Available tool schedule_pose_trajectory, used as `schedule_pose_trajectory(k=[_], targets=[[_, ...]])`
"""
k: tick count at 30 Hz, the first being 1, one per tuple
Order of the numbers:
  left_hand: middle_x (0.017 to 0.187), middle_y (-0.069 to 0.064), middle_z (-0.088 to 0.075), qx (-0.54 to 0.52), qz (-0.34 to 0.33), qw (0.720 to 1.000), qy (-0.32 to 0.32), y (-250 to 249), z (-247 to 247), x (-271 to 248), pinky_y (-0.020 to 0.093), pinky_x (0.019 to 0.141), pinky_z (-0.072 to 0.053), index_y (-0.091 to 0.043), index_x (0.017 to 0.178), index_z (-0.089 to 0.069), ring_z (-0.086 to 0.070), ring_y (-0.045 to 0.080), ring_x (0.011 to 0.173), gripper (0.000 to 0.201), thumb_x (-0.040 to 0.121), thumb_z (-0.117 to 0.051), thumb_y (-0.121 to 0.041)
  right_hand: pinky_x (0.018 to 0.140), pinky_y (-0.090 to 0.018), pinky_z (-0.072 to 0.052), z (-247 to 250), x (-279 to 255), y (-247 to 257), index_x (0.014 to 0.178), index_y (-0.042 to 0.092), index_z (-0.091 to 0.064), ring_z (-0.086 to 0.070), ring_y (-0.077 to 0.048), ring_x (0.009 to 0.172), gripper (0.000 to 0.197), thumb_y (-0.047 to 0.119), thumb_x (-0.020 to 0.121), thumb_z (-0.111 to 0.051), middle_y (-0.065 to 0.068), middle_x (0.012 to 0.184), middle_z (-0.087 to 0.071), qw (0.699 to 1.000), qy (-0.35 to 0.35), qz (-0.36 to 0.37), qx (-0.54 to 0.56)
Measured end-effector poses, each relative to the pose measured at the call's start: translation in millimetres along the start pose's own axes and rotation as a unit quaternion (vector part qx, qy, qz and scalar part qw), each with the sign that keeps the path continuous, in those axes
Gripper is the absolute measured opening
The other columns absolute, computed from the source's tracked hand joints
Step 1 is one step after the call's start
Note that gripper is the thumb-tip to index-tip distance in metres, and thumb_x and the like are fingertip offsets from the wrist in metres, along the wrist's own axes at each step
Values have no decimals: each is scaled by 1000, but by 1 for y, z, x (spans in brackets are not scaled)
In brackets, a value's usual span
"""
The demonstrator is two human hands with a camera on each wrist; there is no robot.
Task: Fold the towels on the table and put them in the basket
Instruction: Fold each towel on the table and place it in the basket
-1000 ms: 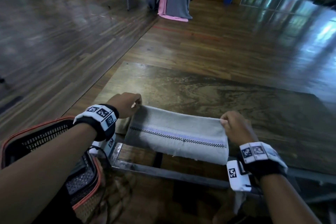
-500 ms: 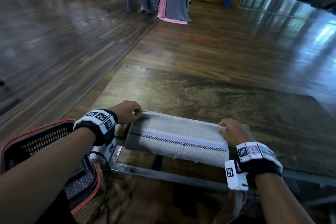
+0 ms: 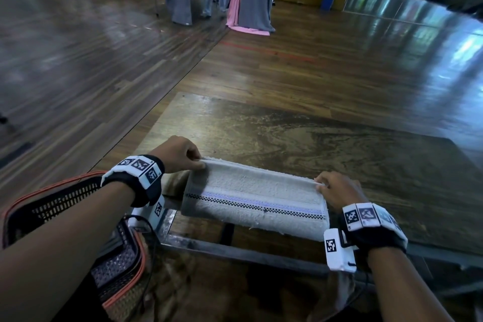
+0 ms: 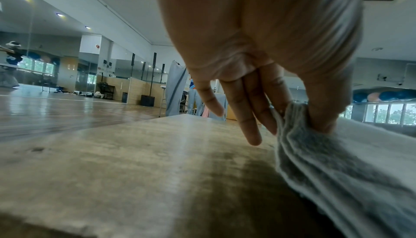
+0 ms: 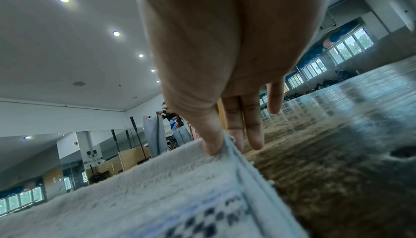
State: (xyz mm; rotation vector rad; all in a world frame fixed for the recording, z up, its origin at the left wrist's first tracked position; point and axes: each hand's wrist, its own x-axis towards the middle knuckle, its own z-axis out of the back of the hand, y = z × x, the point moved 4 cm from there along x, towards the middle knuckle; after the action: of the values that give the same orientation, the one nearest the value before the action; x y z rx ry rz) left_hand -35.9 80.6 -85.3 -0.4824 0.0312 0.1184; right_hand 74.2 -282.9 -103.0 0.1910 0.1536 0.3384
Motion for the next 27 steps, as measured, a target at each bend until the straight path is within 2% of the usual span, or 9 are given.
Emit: schedule_pose_trajectory(k=[4,7,9,12,14,18,21,23,27], targets=[[72,-10,-66,9,10,1000,2,6,-2,0,17,56,-43,-16,85,-73,-59,5,66,24,77,-72,-39,100,-42,-31,6,-1,6,104,25,-64,-57,-17,106,16,29,91,-54,3,112,-63,1000,-27,12,2],[78,-5,-68,29,-9,999,-32,-1,9,-2,25,65,-51,-14,87,-71,-60,9,71,22,81,-69,-35,99,-45,-38,19,-5,16,101,25,-63,-58,-15,97,13,23,90,-55,2,107,-64,993,-89,36,64],[80,-2,-67,12,-68,985,-156,-15,31,-8,32,70,-55,-14,84,-67,-61,13,72,12,83,-66,-27,97,-49,-41,38,-10,23,105,23,-61,-59,-18,96,18,18,89,-56,0,106,-65,968,-201,69,133],[79,-9,-62,-64,-131,917,-372,-33,70,-19,8,66,-47,-19,96,-62,-57,3,68,15,82,-67,-22,98,-41,-33,70,-18,25,119,18,-58,-57,-22,102,36,9,84,-60,-5,108,-64,905,-371,106,179],[80,-10,-62,-75,-156,894,-413,-37,82,-25,4,67,-42,-20,106,-61,-56,0,69,25,82,-67,-22,91,-38,-32,76,-22,22,118,17,-59,-55,-24,102,37,7,83,-61,-6,104,-62,890,-407,123,163],[84,-7,-67,61,-201,936,-281,-34,61,-29,34,78,-49,-21,92,-66,-59,11,74,10,83,-66,-25,86,-46,-38,55,-23,12,101,13,-66,-57,-31,99,23,5,80,-65,-8,102,-64,926,-341,145,71],[93,-15,-63,177,-137,974,-45,-16,17,-28,30,86,-44,-32,95,-62,-52,3,82,12,85,-60,-39,94,-46,-40,21,-17,1,105,20,-68,-53,-26,110,21,16,85,-62,-5,113,-63,985,-121,118,-29],[99,-13,-63,202,-94,972,70,-4,-8,-33,24,81,-41,-32,98,-61,-54,5,85,15,86,-58,-41,97,-40,-41,2,-19,-8,111,27,-65,-51,-21,115,25,21,88,-58,0,118,-61,991,-11,102,-90],[99,-12,-62,209,-74,973,55,8,-12,-36,25,77,-37,-32,97,-59,-52,6,83,17,87,-54,-45,94,-38,-44,3,-22,-10,110,29,-64,-54,-20,111,24,22,88,-58,0,114,-62,995,2,94,-44]])
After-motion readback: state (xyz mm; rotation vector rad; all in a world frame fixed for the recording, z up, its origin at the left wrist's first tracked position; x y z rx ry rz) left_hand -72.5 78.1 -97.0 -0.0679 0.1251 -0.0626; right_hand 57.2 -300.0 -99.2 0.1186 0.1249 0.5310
